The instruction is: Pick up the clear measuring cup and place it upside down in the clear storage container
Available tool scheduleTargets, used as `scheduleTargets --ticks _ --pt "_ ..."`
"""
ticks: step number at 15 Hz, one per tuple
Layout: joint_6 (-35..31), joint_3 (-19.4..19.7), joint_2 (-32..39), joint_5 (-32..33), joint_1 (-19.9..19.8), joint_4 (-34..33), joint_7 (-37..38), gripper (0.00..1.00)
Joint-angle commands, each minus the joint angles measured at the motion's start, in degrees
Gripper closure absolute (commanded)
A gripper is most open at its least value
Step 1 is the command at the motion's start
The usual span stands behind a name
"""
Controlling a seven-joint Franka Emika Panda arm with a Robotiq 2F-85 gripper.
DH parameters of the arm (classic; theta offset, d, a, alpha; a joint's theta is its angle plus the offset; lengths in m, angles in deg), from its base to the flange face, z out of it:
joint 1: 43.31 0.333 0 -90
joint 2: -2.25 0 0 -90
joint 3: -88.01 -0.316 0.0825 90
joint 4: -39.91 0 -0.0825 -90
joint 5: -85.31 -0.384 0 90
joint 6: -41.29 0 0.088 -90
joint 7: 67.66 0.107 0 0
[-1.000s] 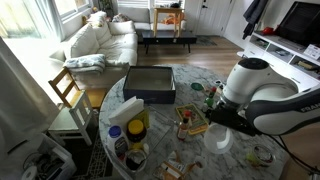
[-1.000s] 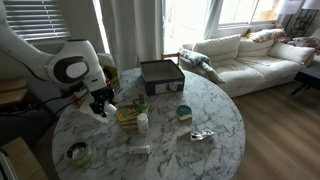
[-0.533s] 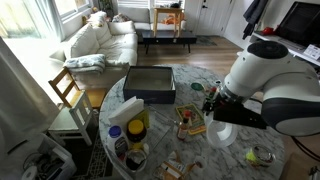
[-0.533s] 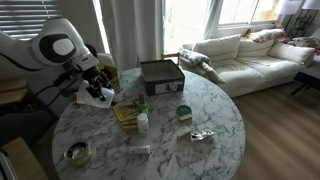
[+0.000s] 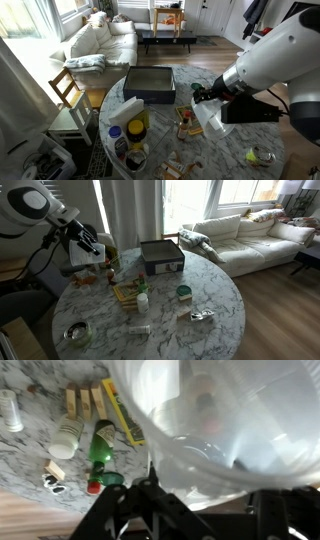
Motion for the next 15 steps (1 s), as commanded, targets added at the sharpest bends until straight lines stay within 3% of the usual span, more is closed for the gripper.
scheduleTargets --ticks 1,2,3,7,8,11,15 --pt "-7.46 -3.5 -1.24 0.07 -0.28 0.21 -4.63 0.52" --pt "-10.24 -2.93 0.33 1.93 1.38 -0.89 -3.8 0.52" --pt "-6.71 -2.77 -0.97 0.16 0.39 -0.22 -2.96 0.27" --pt "-8.93 -3.4 -0.38 0.62 1.35 -0.69 -3.34 0.27" --pt "-8.93 -3.39 -0.32 0.65 1.35 -0.76 -3.39 0.52" --pt "-20.68 -3.28 1.0 2.33 2.01 -1.28 -4.82 0.52" --pt "-34.86 -6.43 3.19 8.39 -1.95 -2.38 -5.44 0.52"
